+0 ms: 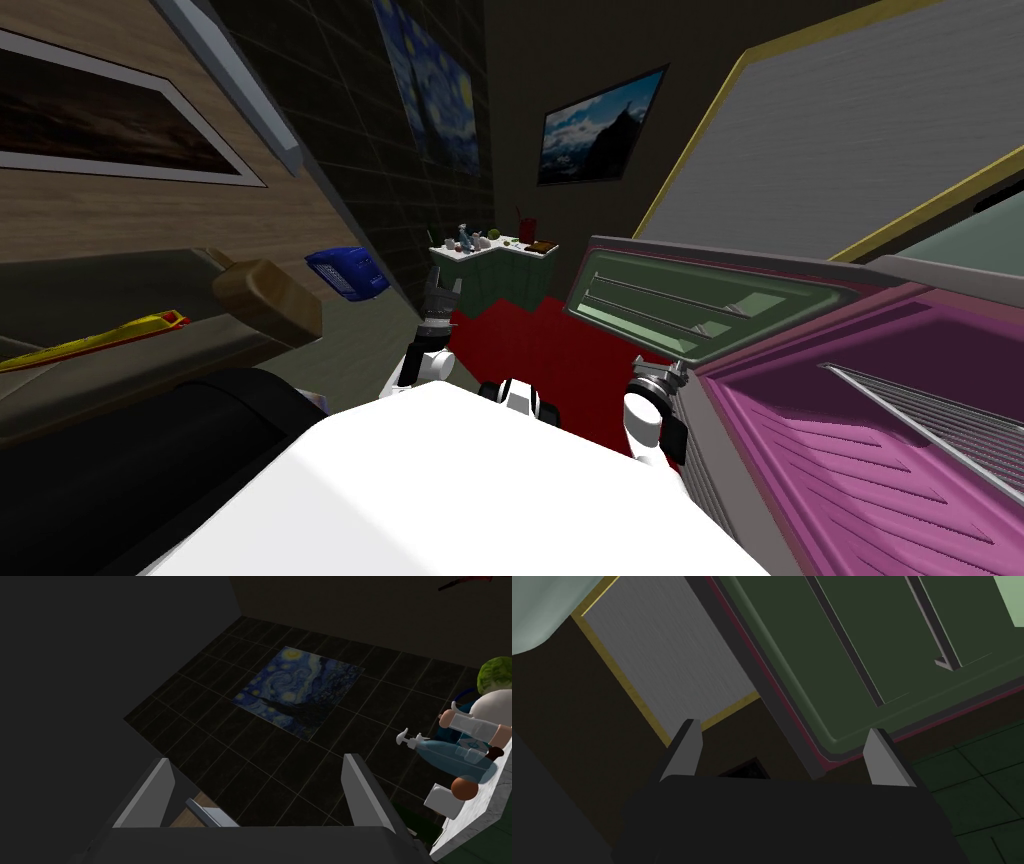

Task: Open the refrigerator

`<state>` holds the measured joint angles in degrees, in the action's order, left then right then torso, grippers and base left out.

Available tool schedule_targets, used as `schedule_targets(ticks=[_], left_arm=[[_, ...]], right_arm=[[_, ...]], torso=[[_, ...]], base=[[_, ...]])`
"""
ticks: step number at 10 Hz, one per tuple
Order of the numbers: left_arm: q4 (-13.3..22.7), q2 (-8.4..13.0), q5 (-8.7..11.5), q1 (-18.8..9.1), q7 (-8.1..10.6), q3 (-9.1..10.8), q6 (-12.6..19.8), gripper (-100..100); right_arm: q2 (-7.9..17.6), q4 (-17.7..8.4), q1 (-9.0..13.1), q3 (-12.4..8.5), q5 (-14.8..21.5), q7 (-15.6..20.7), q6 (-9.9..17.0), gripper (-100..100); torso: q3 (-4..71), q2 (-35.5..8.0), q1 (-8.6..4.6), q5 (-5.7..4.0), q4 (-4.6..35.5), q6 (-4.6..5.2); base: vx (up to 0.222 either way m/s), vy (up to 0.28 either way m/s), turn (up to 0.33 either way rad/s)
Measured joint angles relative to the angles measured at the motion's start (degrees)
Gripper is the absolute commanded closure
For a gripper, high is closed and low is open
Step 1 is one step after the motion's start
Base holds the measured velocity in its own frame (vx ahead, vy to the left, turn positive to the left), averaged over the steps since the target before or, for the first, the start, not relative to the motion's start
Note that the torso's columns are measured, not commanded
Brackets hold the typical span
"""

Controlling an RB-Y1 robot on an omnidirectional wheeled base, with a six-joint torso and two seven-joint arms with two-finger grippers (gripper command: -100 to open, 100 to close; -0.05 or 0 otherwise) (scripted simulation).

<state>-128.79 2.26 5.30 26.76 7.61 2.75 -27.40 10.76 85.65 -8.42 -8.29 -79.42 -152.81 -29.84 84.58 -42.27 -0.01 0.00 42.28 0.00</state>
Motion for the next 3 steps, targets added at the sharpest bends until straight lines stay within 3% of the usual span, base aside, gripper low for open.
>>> schedule_targets(ticks=[3], left_arm=[[0.0, 0.0, 0.0, 0.0, 0.0, 0.0, 0.0, 0]], right_arm=[[0.2, -0.7, 0.4, -0.4, -0.2, -4.7, 0.8, -100]], torso=[[0.0, 0.0, 0.0, 0.0, 0.0, 0.0]], base=[[-0.003, 0.023, -0.022]])
